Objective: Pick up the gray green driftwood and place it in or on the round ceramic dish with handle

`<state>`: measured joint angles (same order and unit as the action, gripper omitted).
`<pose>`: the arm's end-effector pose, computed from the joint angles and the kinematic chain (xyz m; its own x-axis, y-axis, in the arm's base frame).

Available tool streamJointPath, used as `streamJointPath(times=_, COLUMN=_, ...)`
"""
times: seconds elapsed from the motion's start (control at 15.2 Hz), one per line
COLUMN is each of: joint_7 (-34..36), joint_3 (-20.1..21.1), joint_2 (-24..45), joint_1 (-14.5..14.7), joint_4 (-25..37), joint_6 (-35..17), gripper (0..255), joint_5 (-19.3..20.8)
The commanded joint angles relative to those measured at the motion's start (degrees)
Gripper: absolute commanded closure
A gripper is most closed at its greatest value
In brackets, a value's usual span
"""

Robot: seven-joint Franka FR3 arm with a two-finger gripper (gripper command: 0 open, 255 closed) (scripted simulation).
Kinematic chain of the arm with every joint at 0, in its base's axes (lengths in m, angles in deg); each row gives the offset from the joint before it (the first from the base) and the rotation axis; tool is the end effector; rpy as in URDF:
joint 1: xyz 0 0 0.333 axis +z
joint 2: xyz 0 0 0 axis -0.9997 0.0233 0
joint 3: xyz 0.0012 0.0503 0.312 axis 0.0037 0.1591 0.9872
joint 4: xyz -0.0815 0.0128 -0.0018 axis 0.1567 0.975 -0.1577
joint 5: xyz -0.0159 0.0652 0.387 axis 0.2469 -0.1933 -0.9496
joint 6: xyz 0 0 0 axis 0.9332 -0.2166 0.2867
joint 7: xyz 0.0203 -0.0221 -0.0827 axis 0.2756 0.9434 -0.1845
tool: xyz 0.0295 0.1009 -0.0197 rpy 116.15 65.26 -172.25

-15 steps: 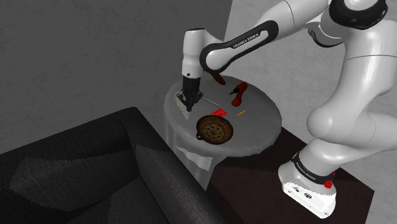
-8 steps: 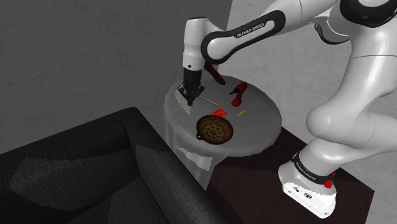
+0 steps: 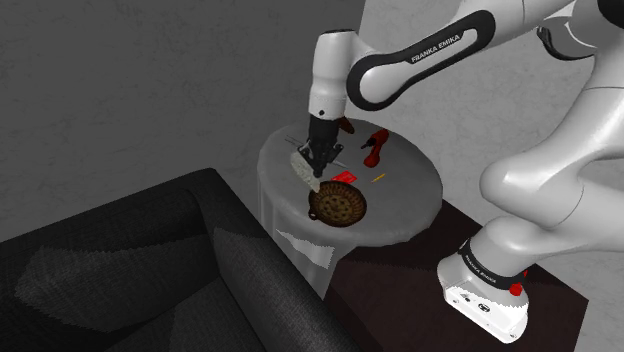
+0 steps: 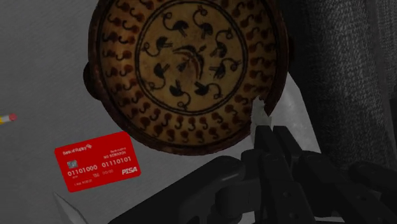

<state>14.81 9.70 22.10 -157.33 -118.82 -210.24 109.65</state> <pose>0.4549 0.1806 0.3276 0.9613 -0.2127 -0.1750 -0.2293 -0.9700 -0.0807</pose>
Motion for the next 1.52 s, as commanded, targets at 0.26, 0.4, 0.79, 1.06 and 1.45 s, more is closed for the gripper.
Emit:
streamJointPath(times=0.26, joint_7=6.0, joint_3=18.9, joint_2=4.8, joint_1=-18.6, joint_4=-13.7, joint_6=-0.4, gripper=255, joint_5=2.5)
streamJointPath(times=0.4, joint_7=8.5, joint_3=23.5, joint_2=7.9, joint_1=-23.1, joint_4=-17.9, joint_6=0.2, gripper=255, joint_5=3.8)
streamJointPath(times=0.79, joint_7=8.8, joint_3=20.9, joint_2=6.3, joint_1=-22.4, joint_4=-21.0, joint_6=-4.4, gripper=255, joint_5=5.3)
streamJointPath(times=1.06, joint_7=8.2, joint_3=16.8, joint_2=3.6, joint_1=-19.8, joint_4=-21.9, joint_6=-8.7, gripper=255, joint_5=5.9)
streamJointPath(times=1.45, joint_7=7.1, joint_3=9.6, joint_2=-0.5, joint_1=-14.3, joint_4=-22.8, joint_6=-14.9, gripper=255, joint_5=6.1)
